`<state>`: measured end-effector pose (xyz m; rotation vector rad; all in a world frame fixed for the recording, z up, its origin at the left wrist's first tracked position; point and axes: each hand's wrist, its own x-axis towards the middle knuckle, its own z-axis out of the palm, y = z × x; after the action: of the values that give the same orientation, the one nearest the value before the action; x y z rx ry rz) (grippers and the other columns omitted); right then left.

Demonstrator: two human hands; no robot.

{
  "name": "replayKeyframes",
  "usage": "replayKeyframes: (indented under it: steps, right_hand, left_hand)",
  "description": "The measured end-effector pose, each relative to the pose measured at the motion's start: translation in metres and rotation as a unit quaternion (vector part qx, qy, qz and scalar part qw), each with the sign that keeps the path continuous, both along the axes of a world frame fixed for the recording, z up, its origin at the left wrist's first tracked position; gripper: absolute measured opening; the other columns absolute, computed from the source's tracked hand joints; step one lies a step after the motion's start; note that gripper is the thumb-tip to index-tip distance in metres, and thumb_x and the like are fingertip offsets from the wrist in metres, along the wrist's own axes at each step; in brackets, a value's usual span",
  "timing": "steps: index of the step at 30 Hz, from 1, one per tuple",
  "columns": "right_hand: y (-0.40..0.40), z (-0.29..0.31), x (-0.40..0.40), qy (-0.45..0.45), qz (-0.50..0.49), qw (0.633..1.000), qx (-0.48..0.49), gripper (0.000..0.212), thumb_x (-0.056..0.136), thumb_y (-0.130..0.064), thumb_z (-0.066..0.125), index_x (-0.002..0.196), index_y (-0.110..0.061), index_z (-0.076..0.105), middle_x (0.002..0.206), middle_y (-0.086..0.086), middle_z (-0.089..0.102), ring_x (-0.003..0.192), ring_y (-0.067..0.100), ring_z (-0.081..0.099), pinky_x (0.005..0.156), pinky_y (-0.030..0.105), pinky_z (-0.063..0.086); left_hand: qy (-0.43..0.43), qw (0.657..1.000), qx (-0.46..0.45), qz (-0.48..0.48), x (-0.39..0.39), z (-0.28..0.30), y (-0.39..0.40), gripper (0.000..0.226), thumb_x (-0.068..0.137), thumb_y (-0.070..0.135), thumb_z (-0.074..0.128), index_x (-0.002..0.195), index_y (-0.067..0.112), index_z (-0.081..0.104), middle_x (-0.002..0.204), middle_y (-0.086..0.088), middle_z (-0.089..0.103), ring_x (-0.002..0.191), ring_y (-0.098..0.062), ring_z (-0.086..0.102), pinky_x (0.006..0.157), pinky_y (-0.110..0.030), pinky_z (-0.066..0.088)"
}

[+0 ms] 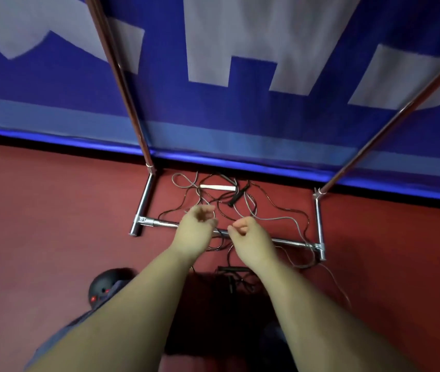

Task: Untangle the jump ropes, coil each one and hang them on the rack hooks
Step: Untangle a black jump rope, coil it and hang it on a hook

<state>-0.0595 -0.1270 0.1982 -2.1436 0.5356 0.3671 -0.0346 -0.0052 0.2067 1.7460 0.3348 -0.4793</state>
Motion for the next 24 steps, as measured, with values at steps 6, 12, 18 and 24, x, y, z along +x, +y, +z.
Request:
replayKeyframes:
  steps: [6, 12, 18, 24]
  right_hand:
    - [0.001, -0.067, 0.027, 0.050, -0.020, 0.999, 0.001, 0.019, 0.090, -0.026, 0.056, 0.103, -0.013, 0.061, 0.106, 0.004, 0.067, 0.101, 0.023, 0.060, 0.082, 0.027, 0.044]
    - [-0.007, -0.130, 0.051, 0.100, -0.079, 0.991, 0.036, 0.017, 0.087, -0.027, 0.057, 0.093, -0.015, 0.067, 0.093, 0.009, 0.071, 0.093, 0.029, 0.066, 0.083, 0.032, 0.051]
    - [-0.007, -0.182, 0.064, 0.130, -0.075, 0.988, 0.047, 0.008, 0.084, -0.028, 0.061, 0.089, -0.022, 0.064, 0.100, 0.009, 0.071, 0.095, 0.029, 0.066, 0.089, 0.041, 0.051]
    - [-0.005, -0.227, 0.076, 0.156, -0.057, 0.984, 0.064, 0.021, 0.085, -0.017, 0.059, 0.105, -0.014, 0.066, 0.107, 0.010, 0.069, 0.099, 0.030, 0.065, 0.095, 0.040, 0.048]
  left_hand:
    - [0.104, 0.994, -0.026, 0.015, 0.025, -0.067, -0.004, 0.026, 0.087, 0.001, 0.058, 0.109, 0.013, 0.057, 0.098, 0.001, 0.061, 0.083, -0.009, 0.056, 0.077, -0.022, 0.041]
    - [0.183, 0.982, 0.022, 0.035, 0.041, -0.123, 0.009, 0.017, 0.086, -0.005, 0.057, 0.084, 0.011, 0.061, 0.073, 0.000, 0.055, 0.077, -0.017, 0.050, 0.066, -0.026, 0.041]
    - [0.189, 0.980, 0.056, 0.027, 0.059, -0.168, 0.008, 0.026, 0.085, -0.003, 0.059, 0.108, 0.008, 0.064, 0.084, -0.003, 0.056, 0.085, -0.017, 0.051, 0.077, -0.026, 0.039]
    - [0.163, 0.985, 0.051, -0.032, 0.072, -0.198, -0.007, 0.019, 0.086, -0.004, 0.057, 0.091, 0.015, 0.059, 0.070, 0.005, 0.053, 0.045, 0.005, 0.049, 0.053, -0.008, 0.039]
